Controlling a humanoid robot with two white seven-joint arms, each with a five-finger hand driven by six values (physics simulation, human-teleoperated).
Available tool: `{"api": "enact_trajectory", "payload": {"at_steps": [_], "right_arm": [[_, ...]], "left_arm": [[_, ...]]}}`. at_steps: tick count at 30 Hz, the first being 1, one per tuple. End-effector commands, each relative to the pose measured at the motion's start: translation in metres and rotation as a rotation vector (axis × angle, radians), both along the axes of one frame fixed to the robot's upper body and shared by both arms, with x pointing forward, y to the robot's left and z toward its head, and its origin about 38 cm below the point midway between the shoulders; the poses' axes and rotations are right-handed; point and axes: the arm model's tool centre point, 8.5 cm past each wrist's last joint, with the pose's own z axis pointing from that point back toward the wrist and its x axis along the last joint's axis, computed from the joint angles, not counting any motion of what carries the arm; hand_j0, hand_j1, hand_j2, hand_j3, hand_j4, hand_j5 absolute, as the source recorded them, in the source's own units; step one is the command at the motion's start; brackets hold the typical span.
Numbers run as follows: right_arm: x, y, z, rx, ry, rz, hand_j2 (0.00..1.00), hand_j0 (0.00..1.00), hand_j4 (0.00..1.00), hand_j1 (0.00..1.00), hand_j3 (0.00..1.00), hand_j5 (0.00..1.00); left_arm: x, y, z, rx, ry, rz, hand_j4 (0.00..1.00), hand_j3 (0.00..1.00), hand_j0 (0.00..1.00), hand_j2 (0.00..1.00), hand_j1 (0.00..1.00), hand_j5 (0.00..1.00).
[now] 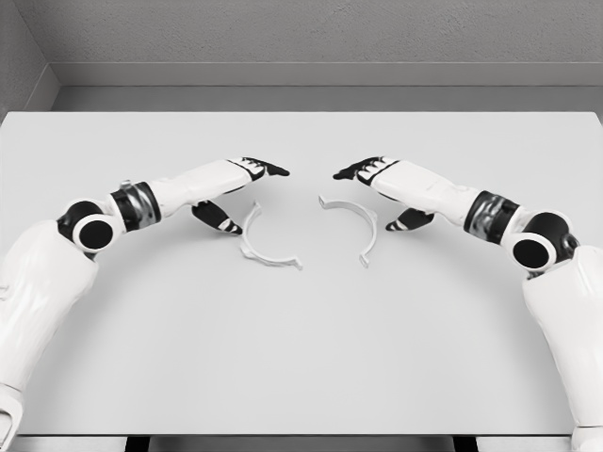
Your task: Assemble PVC drainage pipe clamps
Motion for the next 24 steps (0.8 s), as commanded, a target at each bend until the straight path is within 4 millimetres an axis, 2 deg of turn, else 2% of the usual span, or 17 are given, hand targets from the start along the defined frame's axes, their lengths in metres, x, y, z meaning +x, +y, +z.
{"api": "enact_trajectory", "payload": {"at_steps": [1, 5, 11, 18, 24], "right_arm": [[-0.001, 0.001, 0.000, 0.006, 0.003, 0.002, 0.99, 0.99, 0.99, 0.99, 0.99, 0.99], [-0.002, 0.007, -0.005, -0.004, 0.015, 0.018, 0.98, 0.98, 0.98, 0.98, 0.98, 0.98], [-0.003, 0.007, -0.009, -0.005, 0.024, 0.017, 0.98, 0.98, 0.98, 0.98, 0.98, 0.98], [-0.004, 0.017, -0.011, 0.002, 0.028, 0.037, 0.98, 0.98, 0.98, 0.98, 0.98, 0.98], [-0.004, 0.016, -0.010, 0.004, 0.027, 0.034, 0.98, 0.98, 0.98, 0.98, 0.98, 0.98]], "left_arm": [[0.000, -0.003, 0.001, -0.008, 0.000, -0.002, 1.00, 1.00, 1.00, 1.00, 1.00, 1.00], [0.000, -0.014, -0.001, -0.012, -0.002, -0.016, 1.00, 1.00, 1.00, 1.00, 1.00, 1.00], [-0.001, -0.020, -0.002, -0.013, -0.003, -0.024, 1.00, 1.00, 1.00, 1.00, 1.00, 1.00], [-0.003, -0.027, -0.002, -0.024, -0.005, -0.034, 1.00, 1.00, 1.00, 1.00, 1.00, 1.00], [-0.005, -0.035, -0.003, -0.034, -0.004, -0.046, 1.00, 1.00, 1.00, 1.00, 1.00, 1.00]]}}
